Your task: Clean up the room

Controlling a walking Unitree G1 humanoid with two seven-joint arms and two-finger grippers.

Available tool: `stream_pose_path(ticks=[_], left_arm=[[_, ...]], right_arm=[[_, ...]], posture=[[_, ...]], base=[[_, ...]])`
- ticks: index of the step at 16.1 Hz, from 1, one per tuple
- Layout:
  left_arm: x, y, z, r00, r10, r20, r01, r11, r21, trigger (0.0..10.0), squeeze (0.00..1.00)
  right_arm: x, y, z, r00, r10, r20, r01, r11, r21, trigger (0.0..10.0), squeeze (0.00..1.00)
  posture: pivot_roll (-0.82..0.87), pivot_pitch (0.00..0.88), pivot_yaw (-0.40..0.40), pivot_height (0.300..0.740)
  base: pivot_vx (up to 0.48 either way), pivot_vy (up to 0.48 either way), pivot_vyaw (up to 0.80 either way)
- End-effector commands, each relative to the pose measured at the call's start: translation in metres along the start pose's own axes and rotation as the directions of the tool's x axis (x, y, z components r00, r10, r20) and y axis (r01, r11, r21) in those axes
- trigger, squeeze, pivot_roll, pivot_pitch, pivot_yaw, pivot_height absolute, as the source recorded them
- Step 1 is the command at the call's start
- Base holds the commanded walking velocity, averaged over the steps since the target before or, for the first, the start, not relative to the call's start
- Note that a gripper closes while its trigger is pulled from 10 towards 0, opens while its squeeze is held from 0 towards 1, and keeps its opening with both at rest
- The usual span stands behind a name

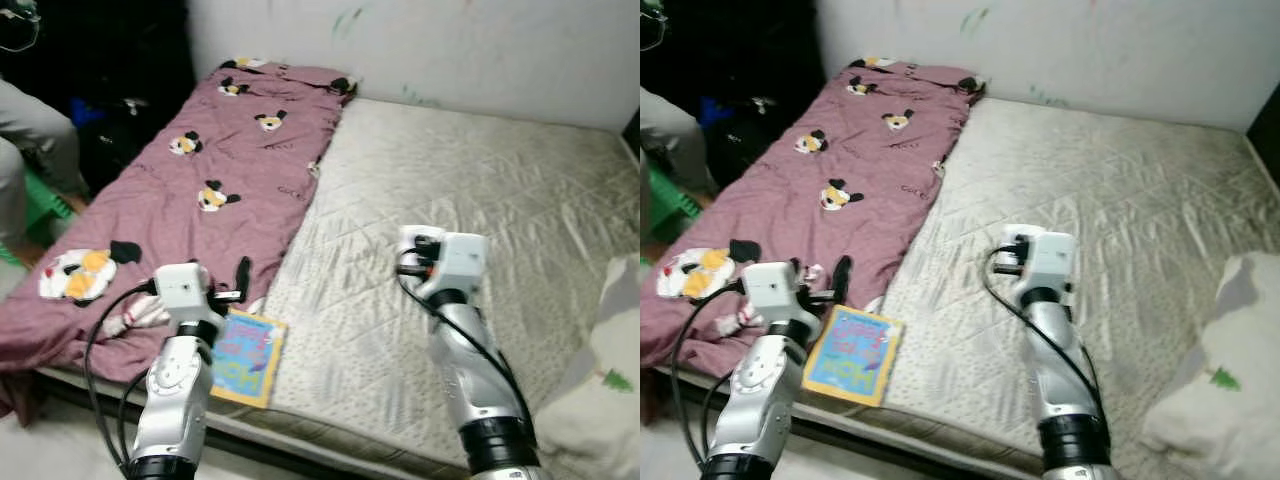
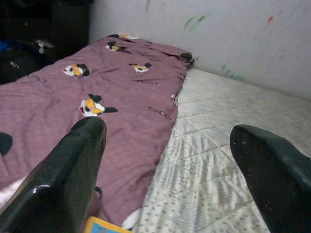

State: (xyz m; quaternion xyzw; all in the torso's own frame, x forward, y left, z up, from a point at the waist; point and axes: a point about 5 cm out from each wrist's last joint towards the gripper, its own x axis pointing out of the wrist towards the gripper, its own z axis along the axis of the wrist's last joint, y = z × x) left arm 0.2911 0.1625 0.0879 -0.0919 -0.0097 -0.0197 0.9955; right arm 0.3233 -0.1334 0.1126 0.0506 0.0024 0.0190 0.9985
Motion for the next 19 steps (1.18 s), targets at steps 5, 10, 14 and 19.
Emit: stream_pose_path(ticks=[5, 10, 14, 19], left_arm=[[0.0017, -0.0026, 0.0019, 1.000, -0.007, -0.001, 0.007, 1.000, 0.003, 10.0, 0.00], [0.0032, -0.0036, 0.0014, 1.000, -0.008, -0.007, 0.008, 1.000, -0.004, 10.0, 0.00], [0.0037, -0.0035, 0.0018, 1.000, 0.001, -0.005, -0.001, 1.000, 0.003, 10.0, 0.00], [0.0040, -0.0035, 0.0019, 1.000, 0.003, -0.003, -0.003, 1.000, -0.005, 10.0, 0.00]], right_arm=[[0.0012, -0.0034, -0.0005, 1.000, -0.002, 0.000, 0.002, 1.000, -0.009, 10.0, 0.00], [0.0012, 0.0035, 0.0000, 0.999, 0.044, 0.003, -0.044, 0.999, -0.026, 10.0, 0.00], [0.0000, 0.0056, -0.0011, 0.997, 0.072, -0.004, -0.072, 0.997, 0.011, 10.0, 0.00], [0.0007, 0.0051, -0.0043, 0.997, 0.071, -0.026, -0.072, 0.996, -0.055, 10.0, 0.00]], posture=[[-0.01, 0.042, 0.026, 0.740], [-0.01, 0.041, 0.025, 0.740], [-0.02, 0.041, 0.022, 0.740], [-0.02, 0.042, 0.021, 0.740]], base=[[0.000, 0.352, -0.16], [0.000, 0.454, 0.00], [0.000, 0.480, 0.00], [0.000, 0.415, 0.00]])
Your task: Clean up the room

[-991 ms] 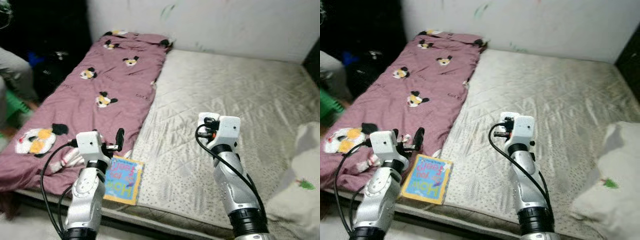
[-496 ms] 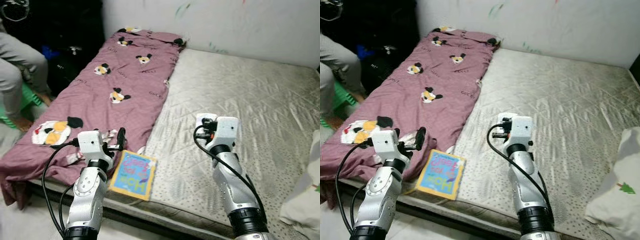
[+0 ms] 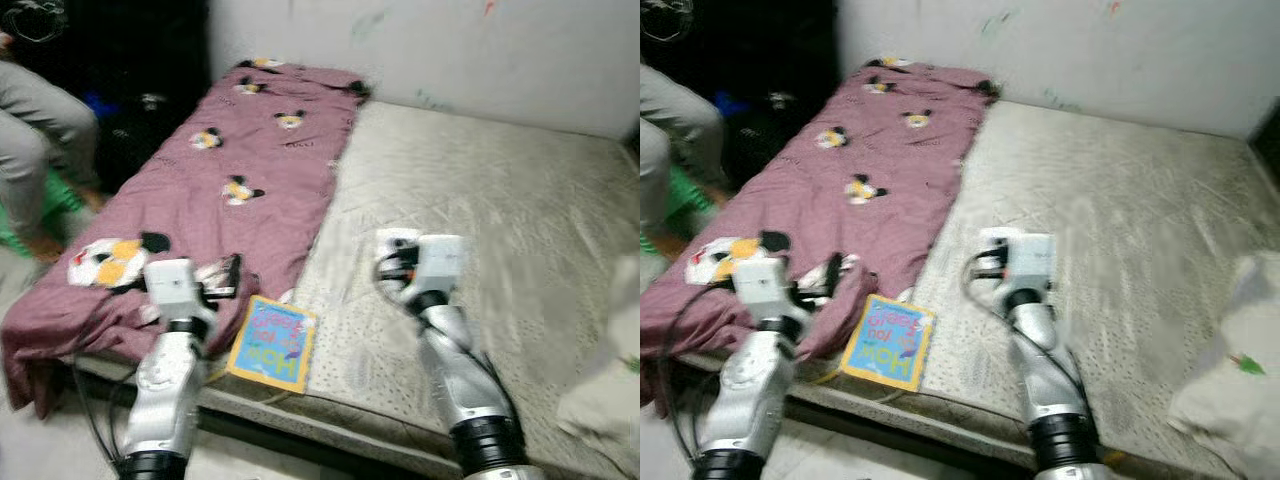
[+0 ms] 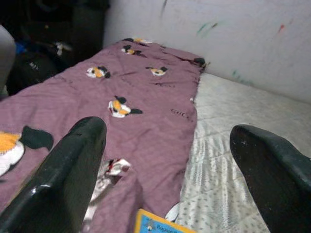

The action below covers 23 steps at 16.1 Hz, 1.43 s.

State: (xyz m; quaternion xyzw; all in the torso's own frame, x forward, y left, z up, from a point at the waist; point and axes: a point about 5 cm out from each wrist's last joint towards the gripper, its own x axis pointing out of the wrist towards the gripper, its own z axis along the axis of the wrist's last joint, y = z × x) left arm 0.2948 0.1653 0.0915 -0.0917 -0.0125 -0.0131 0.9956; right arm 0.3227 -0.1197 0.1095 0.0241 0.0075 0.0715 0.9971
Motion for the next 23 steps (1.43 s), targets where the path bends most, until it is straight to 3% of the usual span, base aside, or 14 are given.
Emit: stream_pose_path(ticks=[1, 2, 4, 11, 12, 13, 16, 18, 23], left_arm=[[0.000, -0.006, -0.001, 1.000, -0.014, -0.001, 0.014, 1.000, -0.003, 10.0, 0.00], [0.000, -0.006, -0.001, 1.000, -0.015, 0.004, 0.015, 1.000, -0.005, 10.0, 0.00], [0.000, -0.006, -0.001, 1.000, -0.010, -0.001, 0.010, 1.000, -0.015, 10.0, 0.00], [0.001, -0.007, -0.002, 1.000, -0.027, 0.000, 0.027, 0.999, -0.042, 10.0, 0.00], [0.000, -0.007, -0.001, 0.999, -0.028, 0.016, 0.028, 0.998, -0.058, 10.0, 0.00], [0.000, -0.008, 0.000, 0.999, -0.030, 0.023, 0.031, 0.999, -0.042, 10.0, 0.00], [-0.001, -0.010, 0.001, 0.998, -0.056, 0.036, 0.058, 0.997, -0.048, 10.0, 0.00], [-0.002, -0.012, 0.002, 0.997, -0.071, 0.043, 0.073, 0.996, -0.049, 10.0, 0.00], [-0.001, -0.012, 0.004, 0.996, -0.079, 0.047, 0.081, 0.995, -0.052, 10.0, 0.00]], right_arm=[[0.000, -0.006, 0.002, 1.000, -0.004, 0.020, 0.005, 0.999, -0.051, 10.0, 0.00], [0.000, -0.003, 0.001, 1.000, 0.008, 0.022, -0.007, 1.000, -0.019, 10.0, 0.00], [-0.001, -0.003, 0.001, 1.000, -0.002, 0.013, 0.002, 0.999, -0.034, 10.0, 0.00], [-0.005, 0.000, -0.003, 0.998, 0.056, -0.005, -0.056, 0.998, 0.026, 10.0, 0.00], [-0.004, 0.000, -0.004, 0.999, 0.052, -0.008, -0.052, 0.999, -0.005, 10.0, 0.00], [-0.004, 0.001, -0.007, 0.998, 0.061, -0.027, -0.061, 0.998, 0.017, 10.0, 0.00], [-0.004, 0.002, -0.008, 0.998, 0.061, -0.009, -0.062, 0.992, -0.113, 10.0, 0.00], [-0.005, 0.004, -0.009, 0.997, 0.080, -0.009, -0.080, 0.995, -0.057, 10.0, 0.00], [-0.006, 0.006, -0.009, 0.998, 0.059, -0.020, -0.059, 0.998, -0.020, 10.0, 0.00]], posture=[[-0.02, 0.042, 0.021, 0.740], [-0.02, 0.043, 0.022, 0.740], [-0.02, 0.043, 0.022, 0.740], [-0.02, 0.042, 0.019, 0.740], [-0.02, 0.035, 0.019, 0.740], [-0.02, 0.035, 0.019, 0.740], [-0.02, 0.031, 0.019, 0.740], [-0.02, 0.026, 0.018, 0.740], [-0.02, 0.049, 0.015, 0.740]], base=[[0.000, 0.000, 0.00], [0.000, 0.000, 0.00], [0.000, 0.182, 0.00], [0.000, 0.480, 0.00], [0.000, 0.000, 0.00], [0.000, 0.000, 0.00], [0.000, 0.000, 0.00], [0.000, 0.000, 0.00], [0.000, 0.000, 0.00]])
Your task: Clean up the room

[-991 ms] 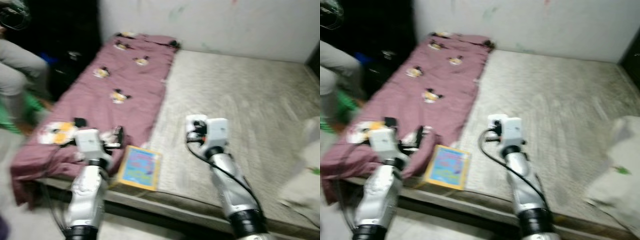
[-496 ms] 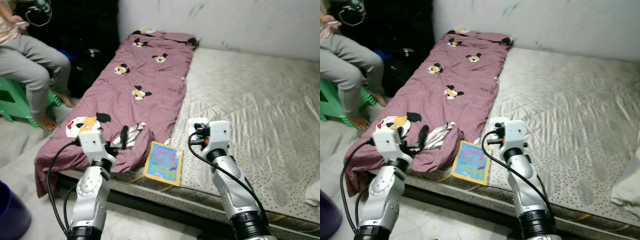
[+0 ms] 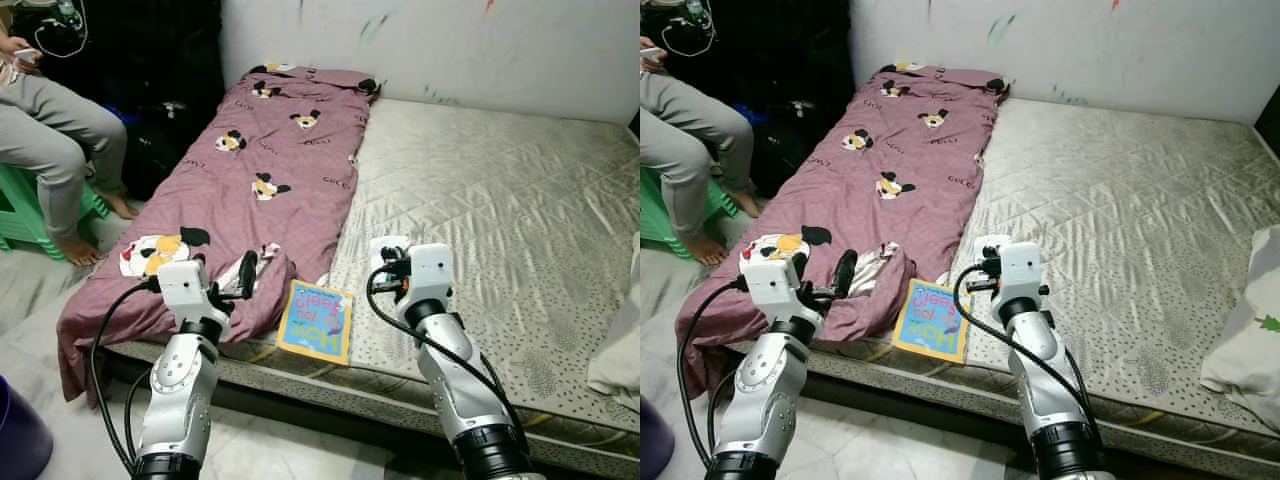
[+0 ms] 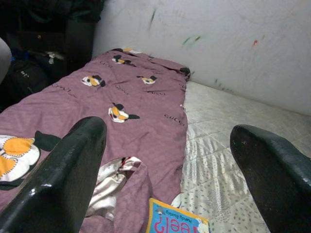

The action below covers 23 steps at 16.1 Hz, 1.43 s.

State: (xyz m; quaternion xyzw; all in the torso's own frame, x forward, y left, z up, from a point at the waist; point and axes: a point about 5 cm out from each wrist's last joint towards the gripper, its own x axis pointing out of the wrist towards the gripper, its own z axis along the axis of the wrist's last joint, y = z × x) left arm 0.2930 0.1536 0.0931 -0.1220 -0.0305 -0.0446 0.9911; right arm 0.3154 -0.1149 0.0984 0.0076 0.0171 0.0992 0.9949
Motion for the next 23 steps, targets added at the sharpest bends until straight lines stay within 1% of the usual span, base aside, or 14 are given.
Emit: stream_pose_path(ticks=[1, 7, 10, 20, 23], left_arm=[[0.0006, -0.0006, 0.0049, 1.000, -0.015, 0.013, 0.015, 1.000, 0.008, 10.0, 0.00], [0.0021, -0.0004, 0.0054, 1.000, -0.022, 0.010, 0.022, 1.000, 0.011, 10.0, 0.00], [0.0022, -0.0008, 0.0053, 1.000, -0.023, 0.007, 0.023, 1.000, 0.015, 10.0, 0.00], [0.0020, -0.0011, 0.0040, 1.000, -0.023, -0.003, 0.023, 1.000, 0.015, 10.0, 0.00], [0.0022, -0.0011, 0.0035, 1.000, -0.027, -0.006, 0.027, 0.999, 0.018, 10.0, 0.00]], right_arm=[[-0.0002, -0.0002, 0.0014, 1.000, -0.009, -0.005, 0.009, 1.000, 0.021, 10.0, 0.00], [0.0022, -0.0019, 0.0013, 1.000, -0.025, -0.004, 0.025, 1.000, 0.012, 10.0, 0.00], [0.0025, -0.0027, 0.0017, 0.999, -0.033, -0.001, 0.033, 0.999, 0.005, 10.0, 0.00], [0.0014, -0.0070, -0.0013, 0.998, -0.061, -0.006, 0.061, 0.998, -0.006, 10.0, 0.00], [0.0013, -0.0078, -0.0023, 0.998, -0.068, -0.012, 0.068, 0.998, 0.000, 10.0, 0.00]], posture=[[-0.02, 0.054, 0.013, 0.740], [-0.02, 0.066, 0.016, 0.740], [-0.02, 0.066, 0.016, 0.740], [-0.02, 0.067, 0.016, 0.740], [-0.02, 0.066, 0.016, 0.740]], base=[[0.000, 0.000, -0.51], [0.000, 0.000, -0.80], [0.000, 0.000, 0.00], [0.282, 0.000, 0.00], [0.000, 0.000, 0.00]])
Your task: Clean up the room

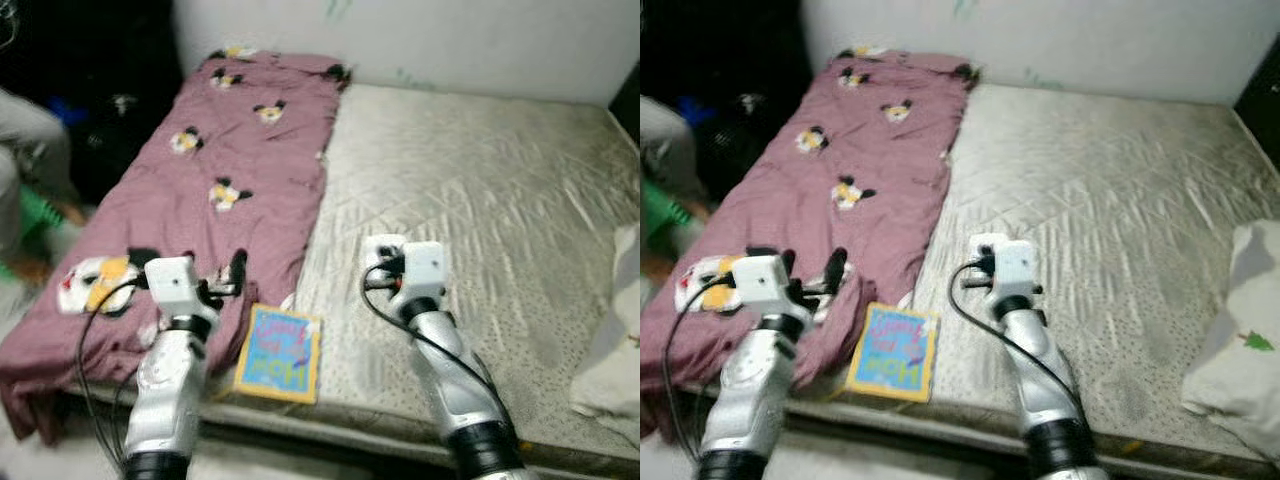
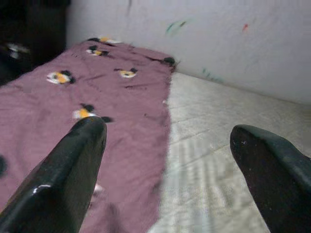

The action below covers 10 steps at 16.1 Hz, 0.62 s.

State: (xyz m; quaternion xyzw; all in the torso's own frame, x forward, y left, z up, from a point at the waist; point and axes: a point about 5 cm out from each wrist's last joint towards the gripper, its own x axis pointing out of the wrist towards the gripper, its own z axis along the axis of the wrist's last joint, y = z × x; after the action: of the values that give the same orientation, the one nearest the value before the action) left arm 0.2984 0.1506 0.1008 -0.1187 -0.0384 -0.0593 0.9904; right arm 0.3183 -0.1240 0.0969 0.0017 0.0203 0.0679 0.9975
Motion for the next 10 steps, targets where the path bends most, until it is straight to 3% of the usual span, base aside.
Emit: stream_pose_path(ticks=[1, 5, 10], left_arm=[[-0.0039, 0.0031, -0.0032, 1.000, 0.005, -0.022, -0.005, 1.000, 0.014, 10.0, 0.00], [-0.0037, 0.0037, -0.0054, 0.999, 0.010, -0.036, -0.010, 1.000, -0.001, 10.0, 0.00], [-0.0040, 0.0045, -0.0066, 0.999, 0.017, -0.042, -0.018, 1.000, -0.008, 10.0, 0.00]], right_arm=[[0.0004, 0.0004, -0.0007, 1.000, -0.008, -0.004, 0.008, 1.000, 0.008, 10.0, 0.00], [0.0008, -0.0017, -0.0024, 1.000, -0.017, -0.011, 0.017, 1.000, 0.007, 10.0, 0.00], [0.0008, -0.0023, -0.0049, 0.999, -0.022, -0.027, 0.023, 1.000, 0.009, 10.0, 0.00]], posture=[[-0.02, 0.066, 0.016, 0.740], [-0.02, 0.061, 0.017, 0.740], [-0.02, 0.053, 0.018, 0.740]], base=[[0.000, 0.000, 0.00], [0.000, 0.000, 0.00], [0.000, 0.252, -0.68]])
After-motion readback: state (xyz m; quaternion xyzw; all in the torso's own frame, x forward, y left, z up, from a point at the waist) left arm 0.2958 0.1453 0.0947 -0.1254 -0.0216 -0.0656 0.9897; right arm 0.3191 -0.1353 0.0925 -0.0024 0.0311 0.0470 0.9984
